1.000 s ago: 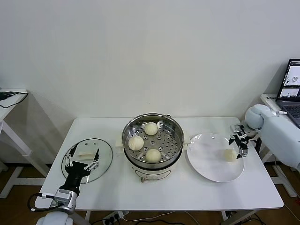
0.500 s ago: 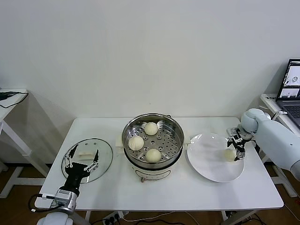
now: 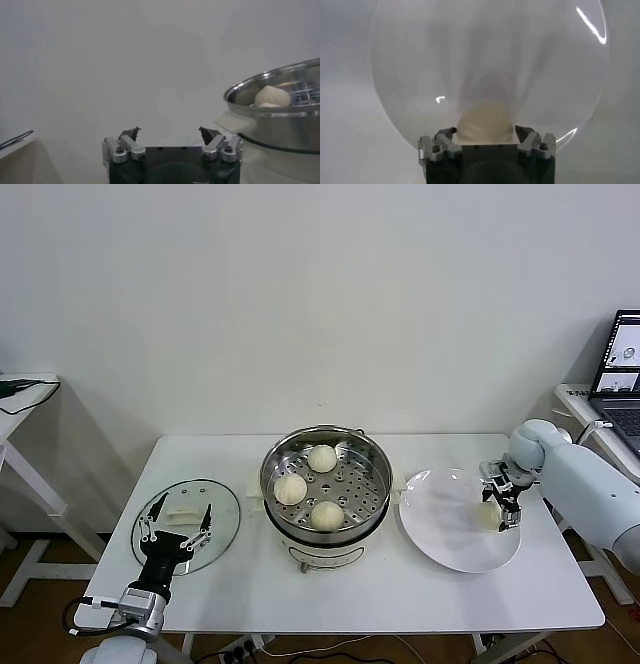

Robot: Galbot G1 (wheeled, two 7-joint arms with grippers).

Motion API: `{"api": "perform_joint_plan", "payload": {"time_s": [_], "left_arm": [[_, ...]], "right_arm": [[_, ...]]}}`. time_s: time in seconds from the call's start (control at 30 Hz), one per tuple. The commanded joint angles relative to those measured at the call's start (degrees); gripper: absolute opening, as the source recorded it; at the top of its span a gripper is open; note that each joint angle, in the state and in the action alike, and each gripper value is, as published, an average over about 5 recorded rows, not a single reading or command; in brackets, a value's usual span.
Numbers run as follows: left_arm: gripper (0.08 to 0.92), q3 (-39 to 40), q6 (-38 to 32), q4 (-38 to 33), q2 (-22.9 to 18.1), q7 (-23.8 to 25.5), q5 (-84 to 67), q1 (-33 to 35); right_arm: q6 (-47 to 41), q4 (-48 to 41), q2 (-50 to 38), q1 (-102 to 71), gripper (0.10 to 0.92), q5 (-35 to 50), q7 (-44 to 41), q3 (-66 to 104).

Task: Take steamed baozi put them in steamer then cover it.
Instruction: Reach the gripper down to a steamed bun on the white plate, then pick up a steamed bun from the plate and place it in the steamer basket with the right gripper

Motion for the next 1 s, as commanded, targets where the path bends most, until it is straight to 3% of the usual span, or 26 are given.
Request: {"api": "perform_joint_plan", "payload": {"time_s": [0.03, 0.27, 0.57, 0.7, 1.0], "left_arm": [[0.823, -0.03, -0.11, 0.13, -0.01, 0.04, -0.01, -0.06], [0.823, 0.0, -0.09, 0.26, -0.07, 0.05, -0.03, -0.15], [0.823, -0.06, -0.05, -0.08, -0.09, 0.04, -0.03, -0.1], [0.823, -0.03, 0.09, -0.58, -0.06, 0.0, -0.03, -0.05], [0.823, 0.14, -0.15, -0.91, 0.21, 0.07, -0.01, 0.0]], "right_arm": [[0.07, -0.2, 0.24, -0.18, 0.805, -0.9, -0.05, 0.17], [0.43, -0.36, 0.46, -0.52, 0.655, -1.46, 0.05, 0.61], [-0.59, 2.4, -1.82, 1.4, 0.64, 2.14, -1.49, -0.38], [-3.99, 7.79, -6.17, 7.04, 0.637, 10.63, -3.14, -6.52], [-15.21, 24.91, -14.01, 36.27, 0.636, 35.5, -2.96, -38.19]]}}
